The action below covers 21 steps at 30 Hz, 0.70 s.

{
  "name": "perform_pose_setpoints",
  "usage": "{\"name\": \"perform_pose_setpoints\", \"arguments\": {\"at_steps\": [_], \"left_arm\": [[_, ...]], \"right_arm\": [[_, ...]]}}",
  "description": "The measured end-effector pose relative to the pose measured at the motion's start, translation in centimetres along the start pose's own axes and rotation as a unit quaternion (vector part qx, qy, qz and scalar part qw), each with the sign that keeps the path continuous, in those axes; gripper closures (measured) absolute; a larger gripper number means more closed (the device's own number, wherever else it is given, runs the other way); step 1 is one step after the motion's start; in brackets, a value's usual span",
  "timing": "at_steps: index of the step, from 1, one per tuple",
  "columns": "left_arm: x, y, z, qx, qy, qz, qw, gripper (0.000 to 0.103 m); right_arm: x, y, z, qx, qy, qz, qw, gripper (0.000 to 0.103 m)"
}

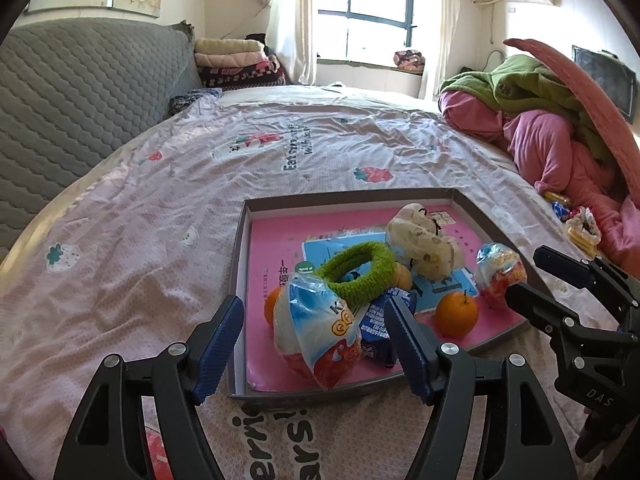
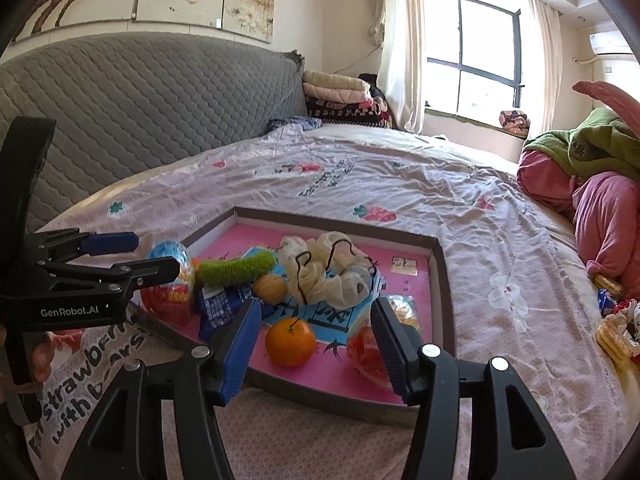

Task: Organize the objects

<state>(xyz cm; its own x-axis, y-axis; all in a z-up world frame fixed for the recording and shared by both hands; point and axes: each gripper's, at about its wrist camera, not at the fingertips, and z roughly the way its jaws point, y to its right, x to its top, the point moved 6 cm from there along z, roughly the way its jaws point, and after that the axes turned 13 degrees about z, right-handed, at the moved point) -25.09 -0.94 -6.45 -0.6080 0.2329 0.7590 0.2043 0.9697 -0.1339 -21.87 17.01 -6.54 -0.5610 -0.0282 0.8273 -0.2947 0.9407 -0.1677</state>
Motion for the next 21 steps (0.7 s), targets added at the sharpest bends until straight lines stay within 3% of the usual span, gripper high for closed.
{"name": "perform_pose_setpoints", "arguments": {"at_steps": [9, 13, 21], "left_arm": [[0.6, -0.1, -2.5, 0.004, 0.019, -0.018, 0.9997, 0.026], [0.8, 0.0, -3.9, 0.012, 0.027, -0.019, 0.9994, 0.025], [0.7, 0.6, -6.5, 0.011, 0.038, -0.023, 0.9989, 0.024]], "right_arm": [[1.3, -0.7, -2.0, 0.017, 0.033, 0.008, 0.999, 0.039], [1.4, -1.0, -2.9, 0.013, 0.040, 0.005, 0.999, 0.024], [1.9, -1.2, -5.7, 0.001, 0.060, 0.013, 0.998, 0.024]]}}
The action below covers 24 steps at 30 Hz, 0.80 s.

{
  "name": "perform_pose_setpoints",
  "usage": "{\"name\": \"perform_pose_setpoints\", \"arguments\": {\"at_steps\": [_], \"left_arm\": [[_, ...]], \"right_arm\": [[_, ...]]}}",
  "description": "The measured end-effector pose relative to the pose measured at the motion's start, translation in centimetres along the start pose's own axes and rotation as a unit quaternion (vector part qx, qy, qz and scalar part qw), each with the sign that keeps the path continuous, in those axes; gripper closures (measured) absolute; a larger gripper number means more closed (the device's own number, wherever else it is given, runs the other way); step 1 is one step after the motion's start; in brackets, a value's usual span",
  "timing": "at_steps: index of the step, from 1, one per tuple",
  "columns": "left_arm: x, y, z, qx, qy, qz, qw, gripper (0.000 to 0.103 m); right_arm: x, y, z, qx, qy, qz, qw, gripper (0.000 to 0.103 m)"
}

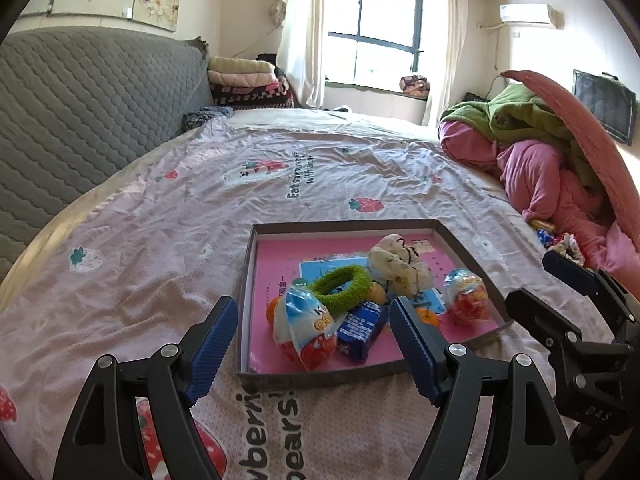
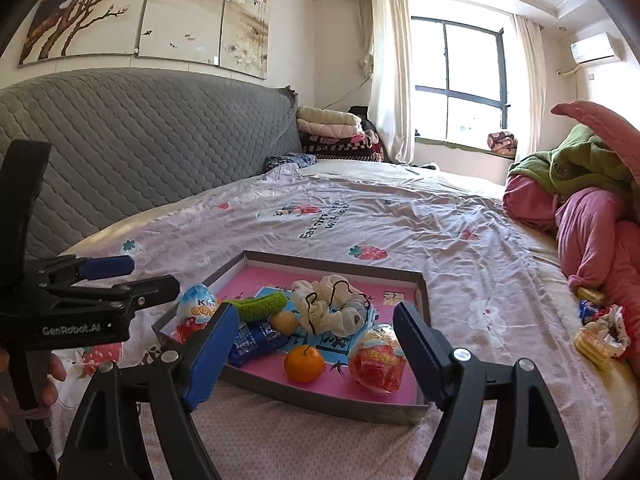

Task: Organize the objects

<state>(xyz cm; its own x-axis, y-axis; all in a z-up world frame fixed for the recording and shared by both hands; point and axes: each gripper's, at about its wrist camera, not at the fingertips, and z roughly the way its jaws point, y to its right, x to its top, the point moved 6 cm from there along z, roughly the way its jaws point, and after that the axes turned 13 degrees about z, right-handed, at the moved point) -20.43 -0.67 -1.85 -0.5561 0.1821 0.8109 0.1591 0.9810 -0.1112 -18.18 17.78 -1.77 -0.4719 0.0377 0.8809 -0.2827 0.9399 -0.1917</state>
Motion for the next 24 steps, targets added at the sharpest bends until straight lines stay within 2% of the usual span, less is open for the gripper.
{"name": "perform_pose_setpoints", "arguments": {"at_steps": [12, 24], "left_arm": [[-0.4, 0.0, -3.7, 0.039, 0.005, 0.011, 0.9992, 0.024], [-1.0, -0.1, -6.2, 0.040, 0.004, 0.002, 0.9992, 0.024]], "right_arm": [[0.8, 0.3, -3.1, -0.032, 0.011, 0.012, 0.999, 0.024], [0.6, -0.4, -5.1, -0.055, 0.007, 0.008, 0.998, 0.024]]}}
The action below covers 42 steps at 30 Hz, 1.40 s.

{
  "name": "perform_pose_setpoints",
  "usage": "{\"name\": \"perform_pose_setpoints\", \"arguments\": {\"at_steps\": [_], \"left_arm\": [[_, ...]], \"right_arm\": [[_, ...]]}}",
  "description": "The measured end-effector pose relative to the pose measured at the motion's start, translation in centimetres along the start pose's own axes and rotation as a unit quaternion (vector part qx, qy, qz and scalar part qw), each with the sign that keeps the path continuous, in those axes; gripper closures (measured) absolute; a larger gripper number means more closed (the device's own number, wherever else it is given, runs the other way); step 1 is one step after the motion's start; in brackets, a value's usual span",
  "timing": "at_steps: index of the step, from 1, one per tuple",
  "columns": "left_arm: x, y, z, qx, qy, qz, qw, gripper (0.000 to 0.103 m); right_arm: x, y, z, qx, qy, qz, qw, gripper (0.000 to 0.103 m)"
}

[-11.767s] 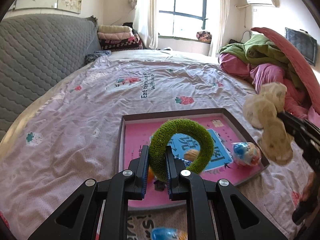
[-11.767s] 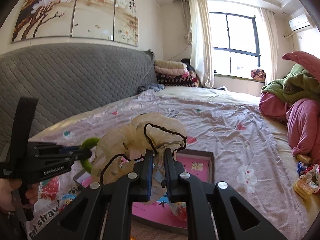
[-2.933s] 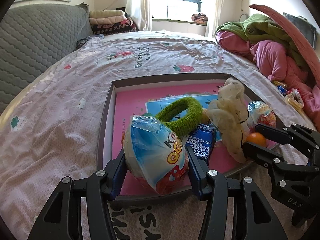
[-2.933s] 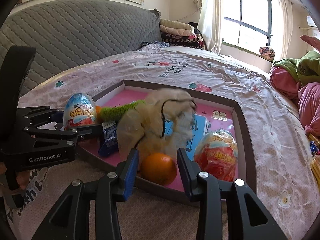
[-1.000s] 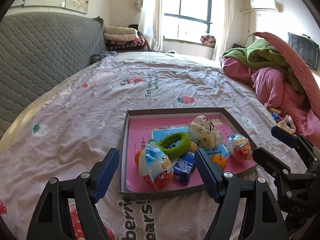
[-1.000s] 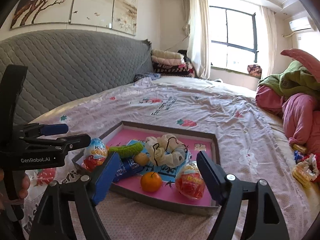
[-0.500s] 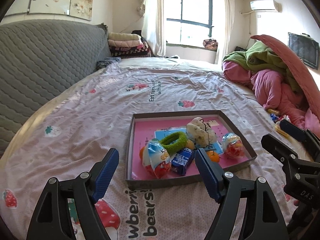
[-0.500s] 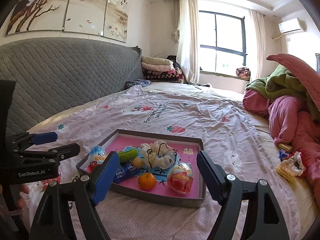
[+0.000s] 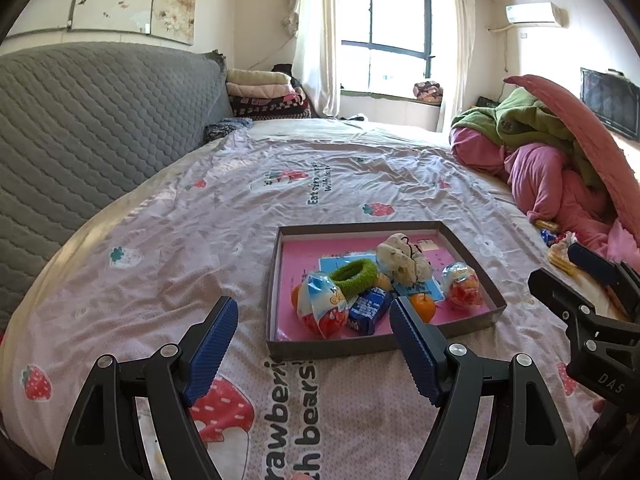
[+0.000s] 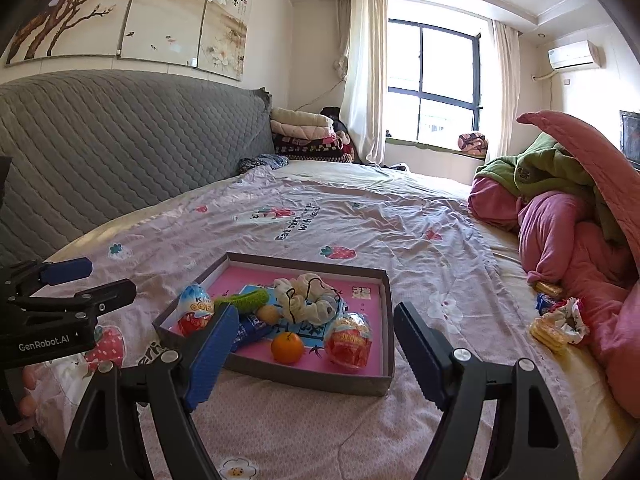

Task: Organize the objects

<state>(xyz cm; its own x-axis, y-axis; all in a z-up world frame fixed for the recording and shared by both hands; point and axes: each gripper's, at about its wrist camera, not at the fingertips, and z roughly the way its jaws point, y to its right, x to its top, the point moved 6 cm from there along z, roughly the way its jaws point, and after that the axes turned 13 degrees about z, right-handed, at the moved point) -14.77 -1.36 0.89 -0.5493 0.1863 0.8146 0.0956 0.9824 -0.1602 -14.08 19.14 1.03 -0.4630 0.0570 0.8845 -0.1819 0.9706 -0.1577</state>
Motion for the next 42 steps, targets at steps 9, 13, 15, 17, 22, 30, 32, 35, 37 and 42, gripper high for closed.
{"name": "perform_pose_setpoints", "arguments": {"at_steps": [9, 13, 15, 17, 22, 30, 32, 35, 37, 42], "left_arm": [[-1.4, -0.3, -0.3, 0.002, -0.008, -0.009, 0.9999, 0.024], [-2.4, -0.1, -0.1, 0.002, -0.014, -0.006, 0.9999, 0.024], [-2.9, 0.0, 0.1, 0.002, -0.015, -0.004, 0.9999, 0.024], [-3.3, 0.3, 0.2, 0.000, -0.017, -0.003, 0.9998, 0.024], [-4.2, 0.7, 0.7, -0.006, -0.015, -0.005, 0.9999, 0.024], [-5.8, 1.0, 2.1, -0.012, -0.028, -0.010, 0.9995, 0.024], [-6.2, 0.9, 2.6, -0.011, -0.033, -0.009, 0.9994, 0.024], [-6.8, 1.0, 3.2, -0.005, -0.037, -0.006, 0.9993, 0.024], [-7.3, 1.1, 3.6, -0.004, -0.040, -0.004, 0.9992, 0.024], [-8.5, 1.7, 4.1, -0.013, -0.047, 0.005, 0.9988, 0.024]], "right_arm": [[-1.0, -0.5, -0.7, 0.000, -0.001, 0.004, 1.000, 0.024], [-1.5, -0.6, -0.9, 0.001, -0.002, 0.013, 1.000, 0.024], [-1.9, -0.5, -1.0, 0.001, -0.002, 0.018, 1.000, 0.024], [-2.2, -0.3, -0.9, -0.001, -0.005, 0.024, 1.000, 0.024], [-3.4, 0.5, -0.6, -0.007, -0.015, 0.041, 0.999, 0.024], [-5.6, 1.8, 0.6, -0.010, -0.032, 0.058, 0.998, 0.024], [-6.3, 1.9, 0.9, -0.011, -0.037, 0.060, 0.997, 0.024], [-7.1, 2.1, 1.3, -0.014, -0.042, 0.059, 0.997, 0.024], [-7.6, 2.1, 1.5, -0.018, -0.043, 0.053, 0.997, 0.024], [-8.5, 1.7, 1.6, -0.022, -0.046, 0.045, 0.998, 0.024]]}}
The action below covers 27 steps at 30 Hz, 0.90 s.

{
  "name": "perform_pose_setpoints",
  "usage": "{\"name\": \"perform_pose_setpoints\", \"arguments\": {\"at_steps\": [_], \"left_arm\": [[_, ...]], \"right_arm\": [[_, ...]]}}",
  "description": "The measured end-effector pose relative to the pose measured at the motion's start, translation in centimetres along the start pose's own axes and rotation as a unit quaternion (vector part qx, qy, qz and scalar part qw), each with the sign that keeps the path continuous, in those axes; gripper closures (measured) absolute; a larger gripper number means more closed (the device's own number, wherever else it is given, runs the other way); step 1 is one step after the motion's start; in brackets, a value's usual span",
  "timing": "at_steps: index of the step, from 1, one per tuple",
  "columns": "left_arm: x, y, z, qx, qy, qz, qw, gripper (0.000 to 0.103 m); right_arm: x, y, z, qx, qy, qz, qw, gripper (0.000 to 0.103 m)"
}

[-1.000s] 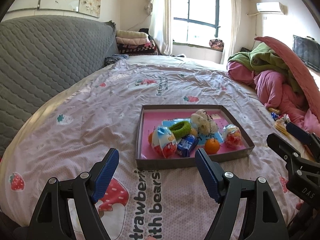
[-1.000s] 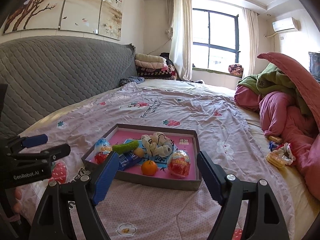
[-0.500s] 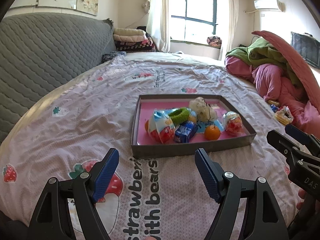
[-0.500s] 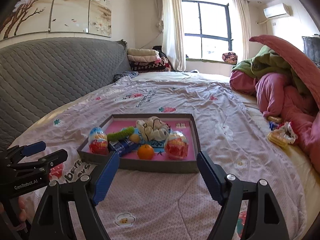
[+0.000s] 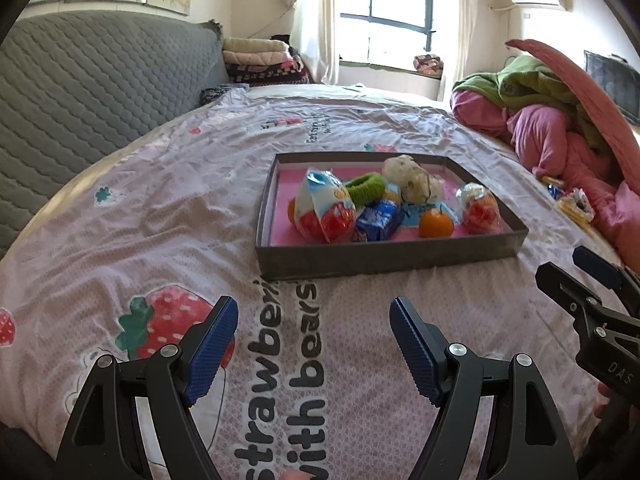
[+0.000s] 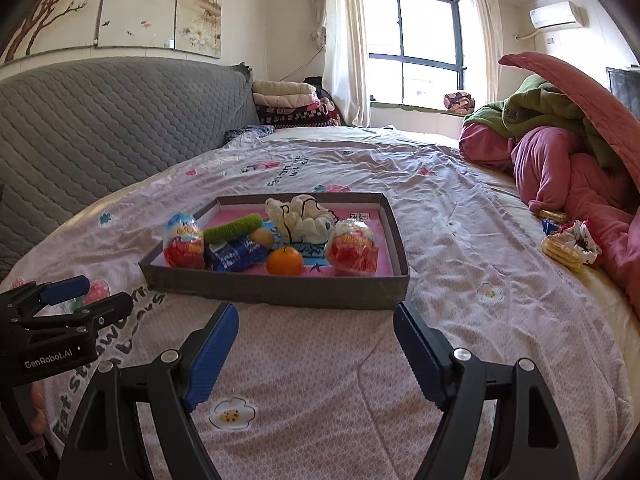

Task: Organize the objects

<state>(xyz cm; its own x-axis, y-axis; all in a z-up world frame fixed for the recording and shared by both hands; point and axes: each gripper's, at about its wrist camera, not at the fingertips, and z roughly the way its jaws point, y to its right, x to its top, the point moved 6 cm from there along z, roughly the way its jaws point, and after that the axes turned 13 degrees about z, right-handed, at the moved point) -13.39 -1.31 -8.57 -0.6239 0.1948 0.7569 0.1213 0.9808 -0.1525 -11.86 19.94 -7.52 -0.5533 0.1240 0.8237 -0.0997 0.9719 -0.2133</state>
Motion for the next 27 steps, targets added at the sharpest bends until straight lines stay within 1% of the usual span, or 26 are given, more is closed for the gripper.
{"name": "perform_pose_setpoints", "arguments": {"at_steps": [5, 18, 27], "left_arm": [[-0.6, 0.4, 0.1, 0.002, -0.001, 0.001, 1.0000, 0.024], [-1.3, 0.5, 0.5, -0.004, 0.001, -0.020, 0.9998, 0.024], [-1.7, 1.0, 0.7, -0.004, -0.001, -0.011, 0.9999, 0.024]], "right_arm": [[-1.0, -0.4, 0.1, -0.003, -0.004, -0.005, 1.000, 0.024], [-2.6, -0.7, -0.1, -0.008, -0.003, 0.004, 1.000, 0.024], [-3.3, -0.5, 0.5, -0.015, -0.008, 0.002, 1.000, 0.024]]}}
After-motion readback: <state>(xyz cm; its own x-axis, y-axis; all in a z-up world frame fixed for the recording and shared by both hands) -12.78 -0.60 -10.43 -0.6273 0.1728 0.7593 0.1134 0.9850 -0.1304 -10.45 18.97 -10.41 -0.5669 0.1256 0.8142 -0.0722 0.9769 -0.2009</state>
